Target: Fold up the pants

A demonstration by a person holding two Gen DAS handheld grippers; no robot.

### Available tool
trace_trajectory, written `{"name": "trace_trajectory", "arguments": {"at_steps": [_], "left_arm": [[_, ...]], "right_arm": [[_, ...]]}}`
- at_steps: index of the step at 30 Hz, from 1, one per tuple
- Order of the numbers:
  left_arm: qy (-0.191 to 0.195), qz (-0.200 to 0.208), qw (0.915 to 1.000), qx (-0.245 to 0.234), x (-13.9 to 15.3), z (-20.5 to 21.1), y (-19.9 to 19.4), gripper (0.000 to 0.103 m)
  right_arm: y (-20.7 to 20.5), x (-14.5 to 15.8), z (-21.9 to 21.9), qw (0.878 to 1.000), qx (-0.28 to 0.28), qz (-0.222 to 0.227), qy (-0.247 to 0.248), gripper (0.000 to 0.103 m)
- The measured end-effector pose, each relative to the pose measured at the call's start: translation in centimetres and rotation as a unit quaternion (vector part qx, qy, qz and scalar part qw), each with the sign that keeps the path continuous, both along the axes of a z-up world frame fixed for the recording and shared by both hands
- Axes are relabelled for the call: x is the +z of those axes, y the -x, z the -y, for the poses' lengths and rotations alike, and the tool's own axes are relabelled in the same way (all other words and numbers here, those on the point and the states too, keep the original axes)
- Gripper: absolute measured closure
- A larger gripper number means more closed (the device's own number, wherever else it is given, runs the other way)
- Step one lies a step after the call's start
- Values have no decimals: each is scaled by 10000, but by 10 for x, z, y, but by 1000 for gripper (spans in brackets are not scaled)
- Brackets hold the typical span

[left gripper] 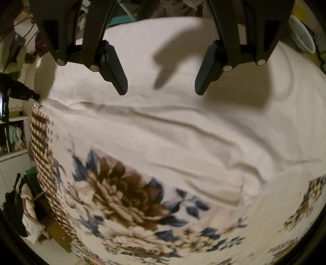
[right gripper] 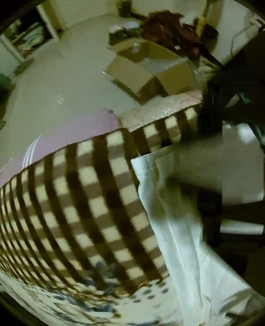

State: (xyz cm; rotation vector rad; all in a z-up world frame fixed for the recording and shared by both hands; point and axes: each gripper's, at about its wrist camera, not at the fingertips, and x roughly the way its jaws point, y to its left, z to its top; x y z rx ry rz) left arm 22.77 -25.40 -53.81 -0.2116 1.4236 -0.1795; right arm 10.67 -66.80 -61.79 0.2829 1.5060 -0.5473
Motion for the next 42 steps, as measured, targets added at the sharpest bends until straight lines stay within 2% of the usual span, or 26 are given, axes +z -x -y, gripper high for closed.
{"name": "trace_trajectory", "arguments": {"at_steps": [2,6,8,12,14,16,18,20,22,23,24,25,27,30,32,36,39,40,42], "left_arm": [[-6,42,10000,-15,0,2,-5,37],[-3,117,9999,-21,2,3,-14,37],[-14,145,9999,-10,4,2,-17,37],[-10,120,9999,81,2,-3,-20,37],[-14,113,9999,114,0,-4,-20,37],[5,86,9999,133,-1,-5,-19,37],[-2,90,9999,112,0,-8,-16,37],[-2,90,9999,106,1,-13,-12,37],[-24,85,9998,166,3,-21,-6,37],[-47,65,9998,201,4,-27,-2,37],[-75,10,9997,241,5,-35,2,32],[-95,-28,9996,267,5,-42,5,22],[-250,-70,9990,371,9,-61,11,18],[-423,-34,9967,689,16,-98,14,18],[-425,-13,9946,944,18,-123,11,18],[-480,6,9907,1274,5,-173,-9,18],[-569,-20,9899,1296,-9,-198,-28,18],[-568,-66,9901,1278,-14,-205,-33,18],[-475,-190,9904,1281,-23,-217,-43,18]], "right_arm": [[0,11,-8,9994,59,248,224,89],[4,37,-21,9959,-212,774,412,89],[7,47,-41,9943,-244,932,465,89],[3,54,-48,9940,-428,934,365,89],[-11,33,-56,9968,-380,682,178,88],[-12,13,-48,9986,-372,370,-82,84],[-4,14,-40,9977,-531,394,-144,55],[13,30,-36,9944,-810,649,-195,48],[26,46,-46,9930,-849,744,-349,48],[28,54,-60,9935,-689,769,-488,48],[26,61,-80,9943,-434,754,-609,48],[22,66,-100,9948,-173,715,-698,48],[9,73,-149,9927,436,630,-930,45],[-24,80,-243,9763,1285,622,-1627,44],[-52,77,-310,9585,1765,614,-2152,43],[-119,52,-427,9192,2272,475,-3181,43],[-159,19,-482,9011,2338,130,-3651,43],[-171,5,-500,8976,2439,-105,-3670,43],[-183,-21,-535,8947,2959,-770,-3255,43]]}}
